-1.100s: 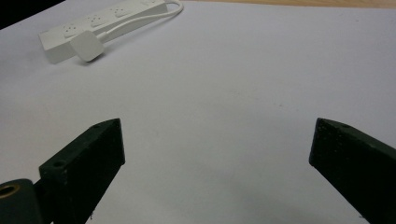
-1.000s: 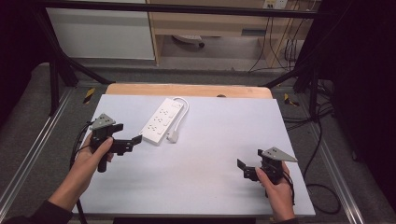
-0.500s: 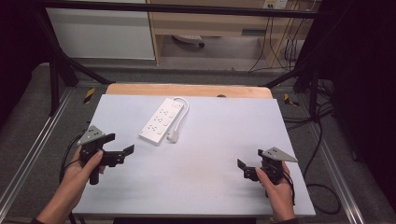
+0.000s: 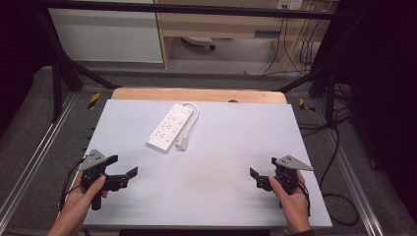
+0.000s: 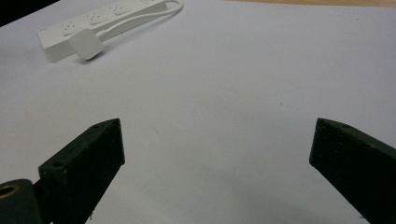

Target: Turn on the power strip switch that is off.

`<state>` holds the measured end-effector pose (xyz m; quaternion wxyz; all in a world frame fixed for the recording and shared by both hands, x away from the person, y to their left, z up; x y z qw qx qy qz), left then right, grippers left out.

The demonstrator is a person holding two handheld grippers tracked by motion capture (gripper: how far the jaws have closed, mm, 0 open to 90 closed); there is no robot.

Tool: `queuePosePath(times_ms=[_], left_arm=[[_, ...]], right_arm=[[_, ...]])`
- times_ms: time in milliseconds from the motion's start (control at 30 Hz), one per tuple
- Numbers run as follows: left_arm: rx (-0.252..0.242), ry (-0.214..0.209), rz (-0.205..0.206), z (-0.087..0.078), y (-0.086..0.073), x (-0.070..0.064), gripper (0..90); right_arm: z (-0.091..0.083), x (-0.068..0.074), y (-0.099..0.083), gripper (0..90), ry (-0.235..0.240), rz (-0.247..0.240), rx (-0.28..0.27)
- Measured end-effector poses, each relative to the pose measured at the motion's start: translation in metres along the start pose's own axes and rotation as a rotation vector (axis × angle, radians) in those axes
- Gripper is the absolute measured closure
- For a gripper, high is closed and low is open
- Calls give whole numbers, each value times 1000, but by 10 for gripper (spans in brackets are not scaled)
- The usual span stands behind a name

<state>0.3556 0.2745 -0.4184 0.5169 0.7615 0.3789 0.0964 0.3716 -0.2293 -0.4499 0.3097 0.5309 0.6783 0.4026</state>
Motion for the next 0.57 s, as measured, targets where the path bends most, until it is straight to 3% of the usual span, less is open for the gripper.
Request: queuePosePath(times_ms=[233,300,367,567], left_arm=[[19,21,-33,4,-21,4,102],[26,27,-26,4,-25,3,102],[52,45,10,4,-29,1,97],[46,38,15,4,-29,-5,88]], right_arm=[[0,-1,0,34,-2,0,3],[1,-1,-1,34,-4,-3,8],[1,-1,-1,34,-6,-4,8],[10,-6,-9,33,-67,-22,79]])
Point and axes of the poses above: each handheld gripper's, and its own axes: z roughly forward along the jaws, y roughly out of its top, x roughly to its left, the point moved 3 cm from there along z, roughly forward along the jaws, and after that the axes turned 15 degrees about -y, right-handed, at the moved point
